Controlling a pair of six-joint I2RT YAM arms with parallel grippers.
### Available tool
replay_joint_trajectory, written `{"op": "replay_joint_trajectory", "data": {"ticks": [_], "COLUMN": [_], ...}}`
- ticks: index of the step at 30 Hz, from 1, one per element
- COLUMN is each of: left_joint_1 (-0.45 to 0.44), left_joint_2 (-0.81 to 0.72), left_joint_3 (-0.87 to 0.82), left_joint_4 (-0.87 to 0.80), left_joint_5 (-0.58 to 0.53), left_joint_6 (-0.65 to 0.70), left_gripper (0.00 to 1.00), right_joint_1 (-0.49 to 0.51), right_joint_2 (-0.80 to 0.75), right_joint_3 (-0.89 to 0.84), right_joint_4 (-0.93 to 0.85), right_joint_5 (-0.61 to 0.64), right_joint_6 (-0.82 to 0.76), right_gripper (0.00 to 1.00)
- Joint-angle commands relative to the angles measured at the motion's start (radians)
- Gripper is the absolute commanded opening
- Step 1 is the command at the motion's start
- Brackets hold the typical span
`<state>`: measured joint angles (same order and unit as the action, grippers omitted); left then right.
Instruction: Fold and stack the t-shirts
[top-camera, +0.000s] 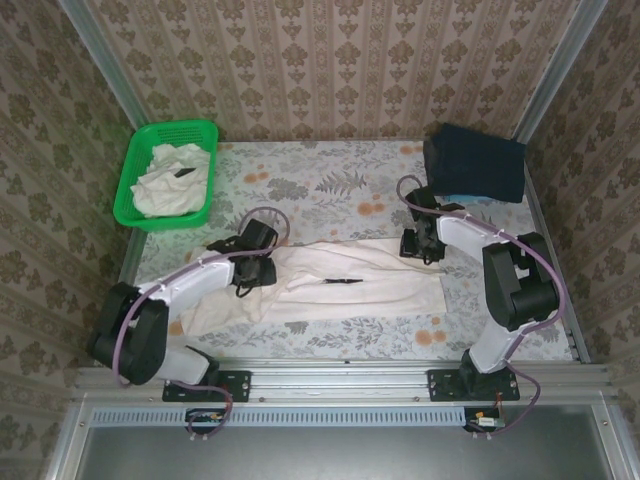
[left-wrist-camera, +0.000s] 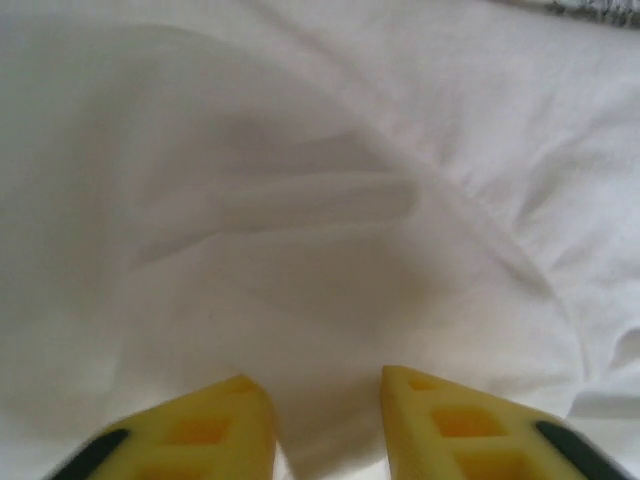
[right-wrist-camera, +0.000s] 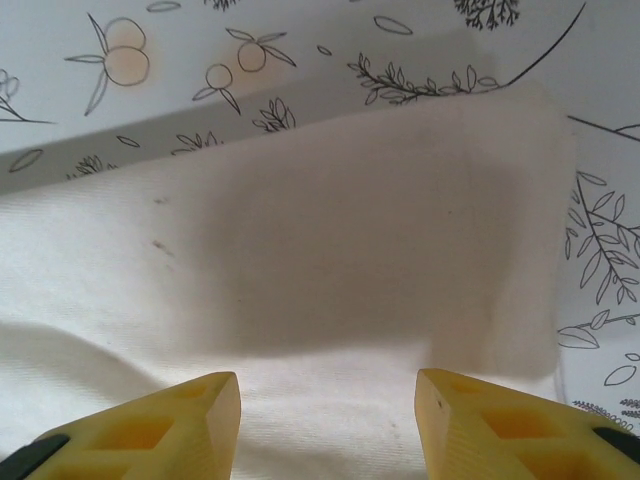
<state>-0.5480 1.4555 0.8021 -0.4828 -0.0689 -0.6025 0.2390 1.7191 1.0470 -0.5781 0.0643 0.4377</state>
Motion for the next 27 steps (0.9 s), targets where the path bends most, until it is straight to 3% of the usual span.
{"op": "replay_joint_trajectory", "data": {"ticks": [1, 3, 12, 19, 21, 22, 23, 25, 27], "left_joint_1": [0.003, -0.009, -0.210, -0.366, -0.389, -0.398, -0.405, -0.408, -0.404], "left_joint_2": [0.017, -0.001, -0.178, -0.165, -0.153, -0.148, -0.146, -0.154, -0.191], "left_joint_3": [0.033, 0.045, 0.082, -0.025, -0.030, -0.030, -0.030, -0.037, -0.040], "left_joint_4": [0.027, -0.009, -0.257, -0.173, -0.161, -0.161, -0.159, -0.140, -0.141], "left_joint_5": [0.056, 0.047, -0.085, -0.073, -0.078, -0.078, -0.076, -0.056, -0.059], "left_joint_6": [0.031, 0.024, -0.141, -0.318, -0.342, -0.350, -0.354, -0.342, -0.321], "left_gripper": [0.06, 0.00, 0.00, 0.01, 0.12, 0.24, 0.30, 0.32, 0.41], "right_joint_1": [0.005, 0.005, 0.006, 0.008, 0.013, 0.015, 0.019, 0.028, 0.042], "right_joint_2": [-0.030, -0.032, -0.087, -0.108, -0.117, -0.121, -0.125, -0.134, -0.142], "right_joint_3": [-0.012, -0.015, -0.050, -0.065, -0.067, -0.070, -0.071, -0.073, -0.071], "right_joint_4": [0.004, 0.003, 0.019, 0.037, 0.038, 0.037, 0.038, 0.038, 0.036], "right_joint_5": [-0.016, -0.012, -0.022, -0.049, -0.053, -0.055, -0.056, -0.054, -0.047], "right_joint_6": [0.002, 0.002, 0.005, 0.007, 0.007, 0.007, 0.008, 0.010, 0.016], "right_gripper": [0.52, 0.52, 0.52, 0.53, 0.53, 0.53, 0.53, 0.53, 0.53]}}
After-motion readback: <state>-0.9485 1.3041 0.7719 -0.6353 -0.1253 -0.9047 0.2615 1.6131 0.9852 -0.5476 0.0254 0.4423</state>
